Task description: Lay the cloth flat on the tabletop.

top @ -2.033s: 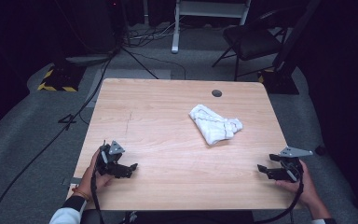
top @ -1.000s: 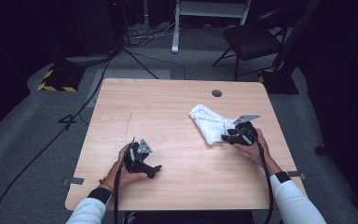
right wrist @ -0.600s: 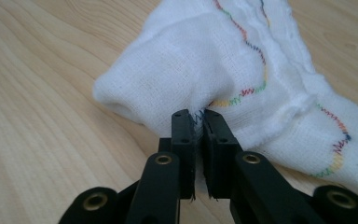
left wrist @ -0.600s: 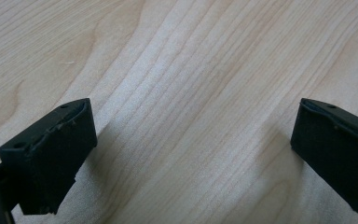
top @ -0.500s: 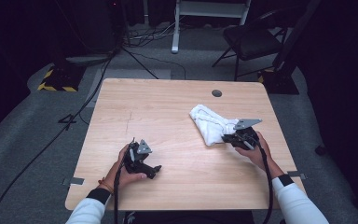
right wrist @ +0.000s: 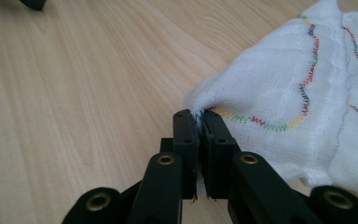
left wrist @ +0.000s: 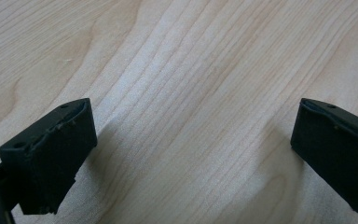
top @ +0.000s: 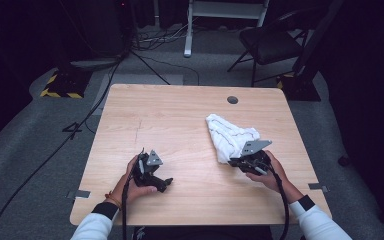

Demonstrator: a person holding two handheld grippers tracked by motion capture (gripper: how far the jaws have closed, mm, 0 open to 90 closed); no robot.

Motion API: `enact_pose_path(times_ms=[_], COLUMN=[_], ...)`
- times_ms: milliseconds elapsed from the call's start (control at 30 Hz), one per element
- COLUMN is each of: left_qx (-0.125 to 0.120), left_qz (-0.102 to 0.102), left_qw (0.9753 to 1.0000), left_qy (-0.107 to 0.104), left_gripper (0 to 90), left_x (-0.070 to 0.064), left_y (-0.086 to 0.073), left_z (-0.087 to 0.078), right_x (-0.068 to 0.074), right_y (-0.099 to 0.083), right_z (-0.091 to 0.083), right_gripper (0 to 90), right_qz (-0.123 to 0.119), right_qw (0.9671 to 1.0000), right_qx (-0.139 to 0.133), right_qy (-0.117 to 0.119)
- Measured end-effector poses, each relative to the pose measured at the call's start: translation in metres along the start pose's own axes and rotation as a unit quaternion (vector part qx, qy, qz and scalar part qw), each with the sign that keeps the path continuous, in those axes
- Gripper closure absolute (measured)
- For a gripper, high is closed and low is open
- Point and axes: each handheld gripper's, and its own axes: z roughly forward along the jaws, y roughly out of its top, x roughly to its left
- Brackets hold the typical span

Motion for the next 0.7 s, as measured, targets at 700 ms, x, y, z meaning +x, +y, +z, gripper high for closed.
enact_pose_path(times_ms=[700], left_qx=[0.001], left_qz=[-0.001], left_qw=[1.0], left_qy=[0.003], left_gripper=[0.4], left_x=[0.0], left_y=[0.0], left_z=[-0.001], right_x=[0.088], right_y=[-0.008], right_z=[-0.002], right_gripper=[72.4], right_qz=[-0.067], right_qw=[0.9956], right_qx=[0.006], right_qy=[0.065])
